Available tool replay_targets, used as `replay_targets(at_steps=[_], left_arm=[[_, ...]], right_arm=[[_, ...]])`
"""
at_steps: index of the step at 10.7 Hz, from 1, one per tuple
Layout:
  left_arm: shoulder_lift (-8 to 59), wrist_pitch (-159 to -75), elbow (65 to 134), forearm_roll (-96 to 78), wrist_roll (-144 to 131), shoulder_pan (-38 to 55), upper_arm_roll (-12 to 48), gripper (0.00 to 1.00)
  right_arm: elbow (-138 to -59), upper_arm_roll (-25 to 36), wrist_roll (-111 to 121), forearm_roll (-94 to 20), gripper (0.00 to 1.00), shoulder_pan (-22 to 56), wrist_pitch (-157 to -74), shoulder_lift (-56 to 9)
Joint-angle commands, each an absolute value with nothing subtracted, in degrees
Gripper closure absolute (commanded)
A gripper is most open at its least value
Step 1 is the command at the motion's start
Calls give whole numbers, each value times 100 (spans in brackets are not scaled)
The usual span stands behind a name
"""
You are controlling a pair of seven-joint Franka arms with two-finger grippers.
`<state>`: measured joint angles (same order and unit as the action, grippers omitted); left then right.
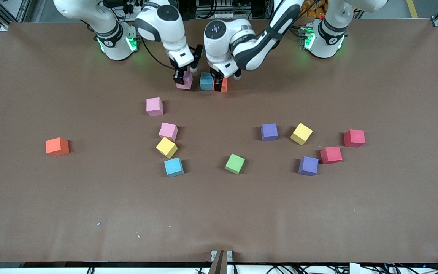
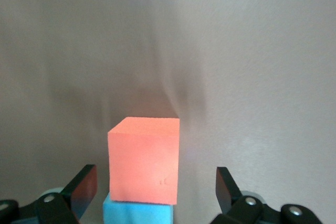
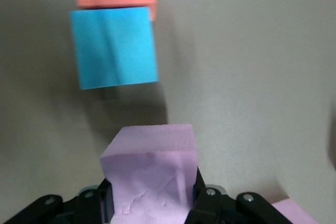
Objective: Arrange 11 blocks into digit 3
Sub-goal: 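Set the pink and orange cubes on either side of the cyan cube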
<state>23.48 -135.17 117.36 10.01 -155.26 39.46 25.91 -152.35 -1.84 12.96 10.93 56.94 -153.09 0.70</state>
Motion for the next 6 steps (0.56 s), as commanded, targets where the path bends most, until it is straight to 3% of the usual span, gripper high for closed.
replay_targets(at_steps=[1, 6], left_arm=[[1961, -13220, 11821, 1169, -15602, 3527, 2610, 0], [1846, -13148, 11751, 1143, -14460, 2033, 2602, 0]], right_arm=[[-15214, -141, 1327, 1580, 100, 5836, -15407, -227], [-14889, -141, 959, 1617, 100, 5792, -15398, -711]])
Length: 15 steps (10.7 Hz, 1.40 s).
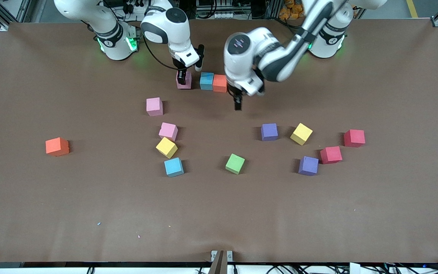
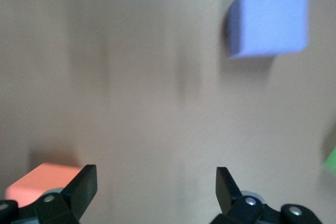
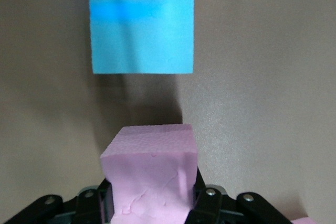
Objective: Arrange 11 blocks into digit 3
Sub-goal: 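Move the left gripper over the purple cube beside the yellow cube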
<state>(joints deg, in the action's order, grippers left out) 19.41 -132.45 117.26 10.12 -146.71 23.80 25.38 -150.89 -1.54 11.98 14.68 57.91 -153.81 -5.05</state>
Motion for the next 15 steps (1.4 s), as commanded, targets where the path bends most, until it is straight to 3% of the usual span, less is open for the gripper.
replay_targets(at_steps=[1, 5, 15], left_arm=[[1863, -13148, 11751, 1160, -14310, 1778, 2593, 0], [1977, -13148, 11707, 1178, -13879, 960, 2593, 0], [2065, -13166, 11558, 1178, -13632, 589, 2540, 0]], right_arm=[[-14828, -141, 888, 1617, 100, 5818, -15398, -790], [-14652, -158, 704, 1556, 100, 5853, -15416, -949], [-14362, -167, 352, 1468, 100, 5968, -15407, -1204]])
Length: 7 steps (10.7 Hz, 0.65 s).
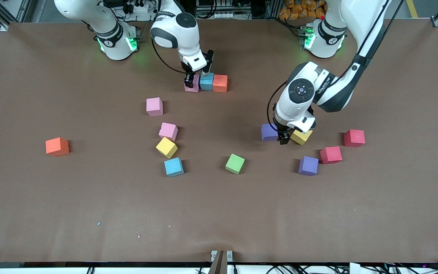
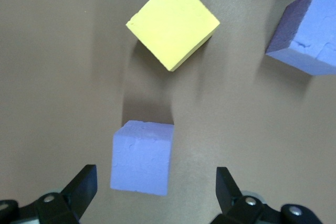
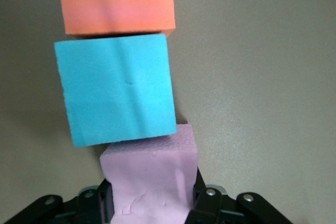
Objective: Arrange 11 blocks into digit 3
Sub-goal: 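Move the left gripper over the purple cube beside the yellow cube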
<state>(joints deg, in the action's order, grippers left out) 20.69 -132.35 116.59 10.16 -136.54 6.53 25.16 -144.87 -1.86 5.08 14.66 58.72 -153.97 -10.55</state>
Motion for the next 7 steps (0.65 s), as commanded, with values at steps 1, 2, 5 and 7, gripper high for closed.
replay_targets(at_steps=[1, 2, 5, 7], left_arm=[[2074, -13166, 11514, 1178, -13632, 589, 2470, 0], [2100, -13166, 11514, 1178, -13632, 589, 2444, 0], [2135, -13166, 11479, 1169, -13658, 598, 2443, 0], [2153, -13166, 11470, 1169, -13684, 598, 2443, 0]], right_arm=[[-14361, -167, 325, 1468, 100, 5968, -15407, -1213], [-14361, -176, 273, 1468, 100, 5959, -15407, -1222], [-14361, -202, 142, 1415, 100, 5968, -15337, -1222], [-14353, -255, 114, 1406, 100, 5968, -15337, -1222]])
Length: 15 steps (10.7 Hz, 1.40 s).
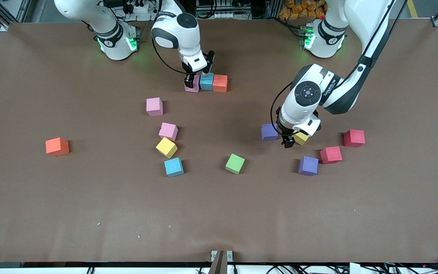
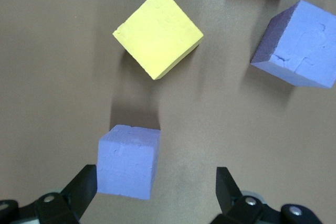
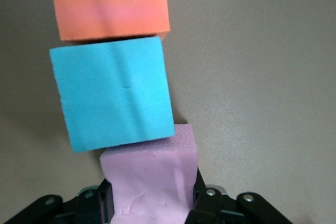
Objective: Arrange 11 blocks into digit 3
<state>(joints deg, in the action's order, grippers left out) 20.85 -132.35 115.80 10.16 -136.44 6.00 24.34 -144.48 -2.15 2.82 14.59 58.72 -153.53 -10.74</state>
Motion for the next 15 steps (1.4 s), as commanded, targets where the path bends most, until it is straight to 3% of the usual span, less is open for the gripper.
replay_targets(at_steps=[1, 15], left_arm=[[2179, -13166, 11461, 1169, -13693, 598, 2443, 0], [2180, -13157, 11399, 1125, -13859, 606, 2443, 0]], right_arm=[[-14344, -264, 114, 1406, 100, 5968, -15337, -1222], [-13904, -290, 123, 1406, 100, 6073, -15126, -1520]])
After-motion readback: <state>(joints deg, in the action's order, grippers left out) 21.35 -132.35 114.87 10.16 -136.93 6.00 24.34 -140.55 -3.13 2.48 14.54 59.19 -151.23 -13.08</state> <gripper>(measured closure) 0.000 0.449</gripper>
